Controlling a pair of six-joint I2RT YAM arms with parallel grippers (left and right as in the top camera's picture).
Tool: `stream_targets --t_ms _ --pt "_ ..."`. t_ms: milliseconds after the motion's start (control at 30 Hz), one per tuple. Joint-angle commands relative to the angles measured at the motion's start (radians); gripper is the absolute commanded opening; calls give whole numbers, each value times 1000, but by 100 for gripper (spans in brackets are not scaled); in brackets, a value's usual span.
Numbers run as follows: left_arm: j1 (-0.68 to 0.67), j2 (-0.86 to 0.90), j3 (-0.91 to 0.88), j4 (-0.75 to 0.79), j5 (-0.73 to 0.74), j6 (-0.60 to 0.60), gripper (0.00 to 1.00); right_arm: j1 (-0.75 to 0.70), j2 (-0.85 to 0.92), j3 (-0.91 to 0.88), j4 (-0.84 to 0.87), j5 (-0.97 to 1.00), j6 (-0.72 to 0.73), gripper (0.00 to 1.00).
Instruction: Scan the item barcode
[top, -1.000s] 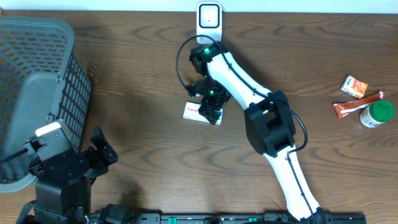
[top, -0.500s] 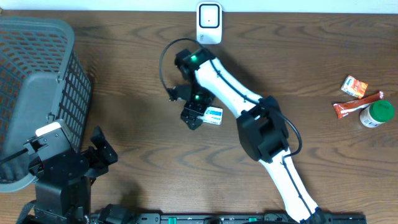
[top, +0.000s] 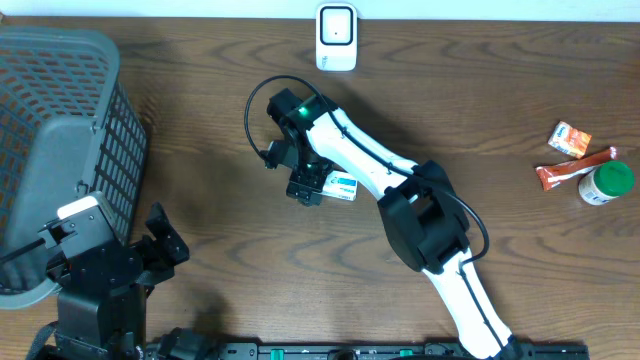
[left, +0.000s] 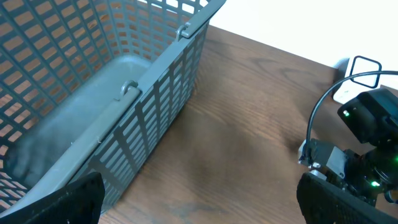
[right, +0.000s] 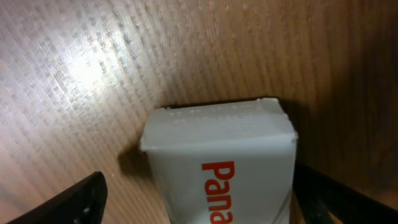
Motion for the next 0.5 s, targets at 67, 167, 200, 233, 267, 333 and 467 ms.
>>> stream_targets --t_ms 67,167,200,233,267,333,467 --pt "-1 -1 13 -2 -6 6 98 -18 135 -163 31 38 -3 99" --pt "-1 -1 13 -2 -6 6 98 -20 135 -178 30 68 -2 99" --pt "-1 -1 13 -2 -6 6 98 -23 135 -179 28 77 -2 99" --pt "-1 -1 13 -2 -6 6 98 -27 135 -179 26 81 -2 99" --pt "-1 -1 13 -2 -6 6 98 -31 135 -179 26 82 -2 99" --pt "-1 -1 13 -2 -6 6 98 -40 135 -179 28 80 -2 99" --pt "-1 -1 13 -2 -6 6 98 -55 135 -179 31 79 1 78"
